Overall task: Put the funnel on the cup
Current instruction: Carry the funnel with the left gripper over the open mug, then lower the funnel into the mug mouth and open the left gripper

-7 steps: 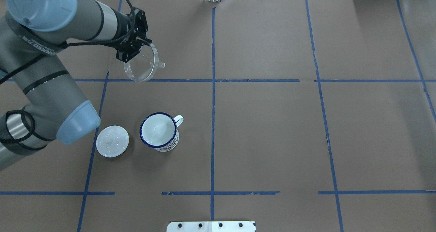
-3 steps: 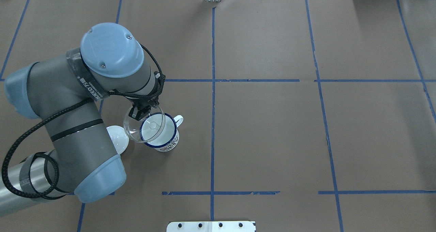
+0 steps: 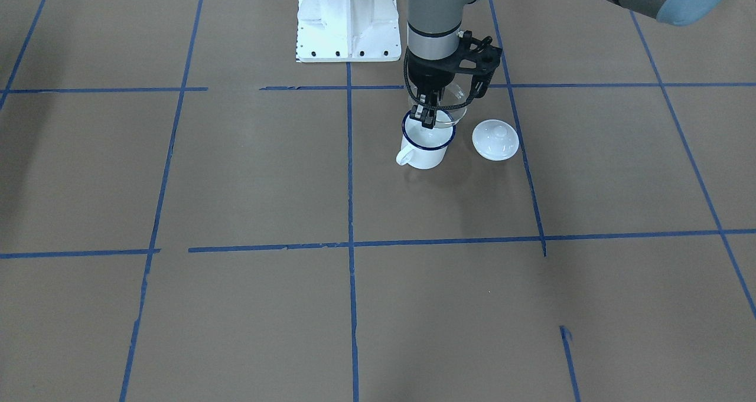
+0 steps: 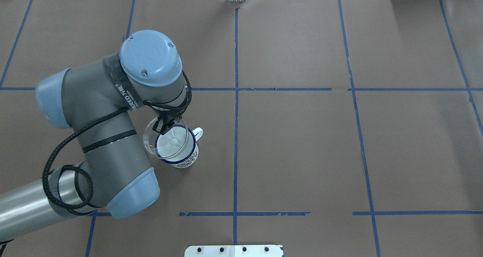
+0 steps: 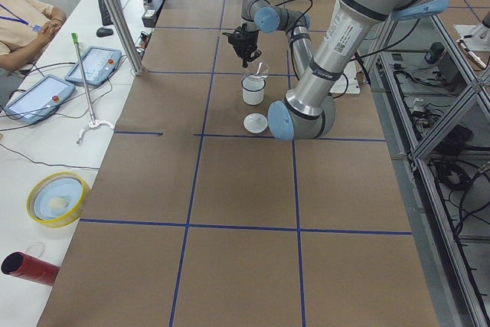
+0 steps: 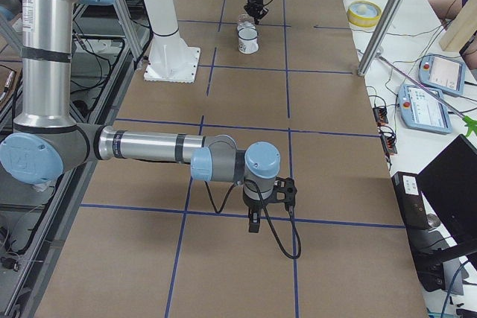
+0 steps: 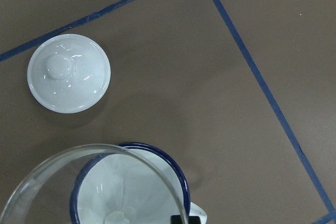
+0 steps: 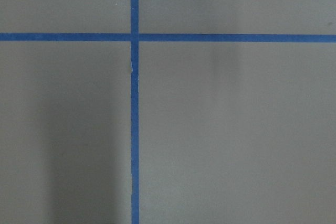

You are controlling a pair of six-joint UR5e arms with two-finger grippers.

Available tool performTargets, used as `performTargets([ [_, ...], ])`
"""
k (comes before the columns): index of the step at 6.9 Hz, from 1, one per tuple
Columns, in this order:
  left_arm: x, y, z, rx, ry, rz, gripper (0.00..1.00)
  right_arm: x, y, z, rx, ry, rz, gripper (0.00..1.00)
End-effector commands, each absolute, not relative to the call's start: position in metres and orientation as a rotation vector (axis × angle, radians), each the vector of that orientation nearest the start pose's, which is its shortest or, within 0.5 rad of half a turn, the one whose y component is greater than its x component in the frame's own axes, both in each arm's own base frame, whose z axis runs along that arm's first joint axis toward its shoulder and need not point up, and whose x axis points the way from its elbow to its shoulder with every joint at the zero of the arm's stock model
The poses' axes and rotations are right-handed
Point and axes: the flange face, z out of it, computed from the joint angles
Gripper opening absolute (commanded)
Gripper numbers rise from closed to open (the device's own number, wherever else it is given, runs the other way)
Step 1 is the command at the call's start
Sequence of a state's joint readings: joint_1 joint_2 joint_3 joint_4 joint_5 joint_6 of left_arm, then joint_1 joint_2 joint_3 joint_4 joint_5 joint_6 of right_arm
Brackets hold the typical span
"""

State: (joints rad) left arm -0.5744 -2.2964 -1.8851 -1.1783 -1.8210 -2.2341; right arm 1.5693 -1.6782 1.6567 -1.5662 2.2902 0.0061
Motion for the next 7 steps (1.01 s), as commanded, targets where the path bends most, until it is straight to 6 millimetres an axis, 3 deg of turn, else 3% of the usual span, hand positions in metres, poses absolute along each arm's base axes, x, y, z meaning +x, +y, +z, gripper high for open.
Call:
performTargets([
  [1,0.476,-0.426,0.165,-0.283,0.640,-1.091,0.00,0.067,-0.445,0.670,-0.019,-0.719,0.010,1.00],
  [4,0.502,-0.418,0.178,-0.289,0.607,-1.059,0.00,0.067,-0.445,0.670,-0.019,-0.719,0.010,1.00],
  [7,0.504,-0.419,0.179,-0.274,0.607,-1.062,0.00,0.067,-0.445,0.670,-0.019,-0.719,0.010,1.00],
])
